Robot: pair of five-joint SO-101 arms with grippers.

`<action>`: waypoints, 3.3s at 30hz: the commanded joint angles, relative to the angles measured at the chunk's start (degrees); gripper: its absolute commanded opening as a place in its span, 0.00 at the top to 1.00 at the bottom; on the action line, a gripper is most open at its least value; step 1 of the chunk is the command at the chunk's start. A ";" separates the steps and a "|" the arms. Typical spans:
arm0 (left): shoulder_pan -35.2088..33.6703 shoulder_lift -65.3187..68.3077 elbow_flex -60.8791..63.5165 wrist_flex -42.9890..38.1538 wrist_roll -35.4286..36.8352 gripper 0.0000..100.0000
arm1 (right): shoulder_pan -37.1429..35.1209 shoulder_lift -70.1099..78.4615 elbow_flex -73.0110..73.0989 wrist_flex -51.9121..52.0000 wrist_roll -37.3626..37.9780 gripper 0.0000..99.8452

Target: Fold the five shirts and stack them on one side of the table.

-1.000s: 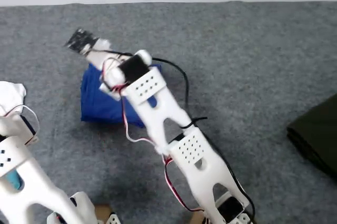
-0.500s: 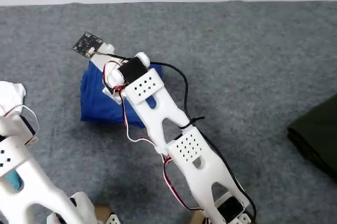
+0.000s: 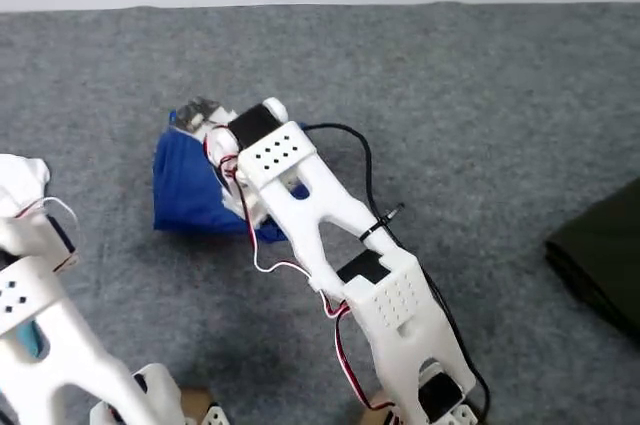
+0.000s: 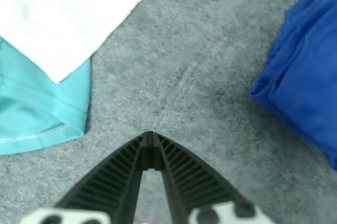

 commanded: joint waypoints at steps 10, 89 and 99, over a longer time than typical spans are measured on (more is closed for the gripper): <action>2.37 -1.41 0.13 -1.23 -0.53 1.00 | -1.19 4.97 0.00 -1.01 -0.53 0.99; 26.90 80.18 -87.96 8.62 -20.84 0.97 | 26.86 -38.90 34.90 2.42 -4.31 0.99; 31.91 65.32 -55.87 8.44 -20.75 0.97 | 26.86 -38.64 34.99 2.42 -4.22 0.99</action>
